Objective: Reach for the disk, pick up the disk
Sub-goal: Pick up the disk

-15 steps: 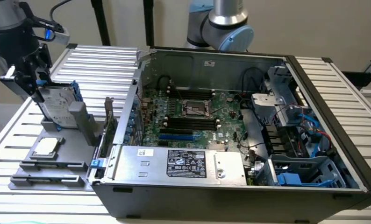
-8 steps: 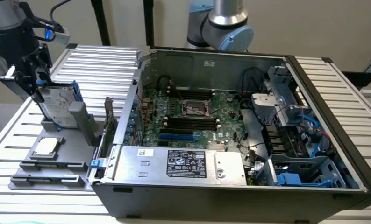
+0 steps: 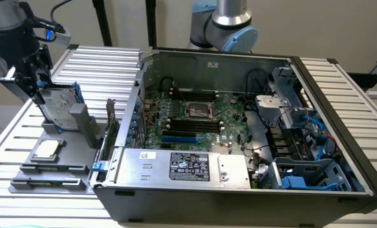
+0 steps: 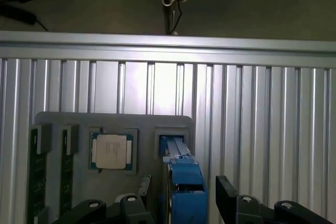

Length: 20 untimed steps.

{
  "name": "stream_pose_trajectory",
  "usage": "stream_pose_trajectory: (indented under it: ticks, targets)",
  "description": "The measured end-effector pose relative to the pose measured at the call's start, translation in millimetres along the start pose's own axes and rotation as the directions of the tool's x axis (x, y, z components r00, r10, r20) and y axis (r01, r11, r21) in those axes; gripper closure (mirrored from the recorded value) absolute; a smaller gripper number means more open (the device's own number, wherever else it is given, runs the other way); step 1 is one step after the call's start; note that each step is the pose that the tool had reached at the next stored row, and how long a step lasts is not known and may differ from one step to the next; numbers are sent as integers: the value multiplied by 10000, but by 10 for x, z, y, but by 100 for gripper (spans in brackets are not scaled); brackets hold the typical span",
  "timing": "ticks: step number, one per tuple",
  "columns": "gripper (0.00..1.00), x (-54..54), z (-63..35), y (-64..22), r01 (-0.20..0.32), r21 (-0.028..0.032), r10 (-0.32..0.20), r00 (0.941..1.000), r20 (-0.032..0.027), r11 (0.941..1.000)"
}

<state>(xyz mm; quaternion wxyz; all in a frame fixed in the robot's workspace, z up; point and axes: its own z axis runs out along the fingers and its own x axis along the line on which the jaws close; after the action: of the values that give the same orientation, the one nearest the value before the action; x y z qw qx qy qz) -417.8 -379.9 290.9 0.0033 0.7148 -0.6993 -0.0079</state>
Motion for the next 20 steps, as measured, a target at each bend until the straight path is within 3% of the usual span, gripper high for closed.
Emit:
stream_pose_trajectory:
  ticks: [7,8,11,13,20]
  targets:
    - [40,0,0,0,43,23,-43,10000,-2,10000]
    - [49,0,0,0,43,24,-43,10000,-2,10000]
    - [55,0,0,0,44,24,-44,10000,-1,10000]
    - [66,0,-1,0,44,23,-44,10000,-2,10000]
    - [67,4,0,1,43,24,-43,10000,-1,10000]
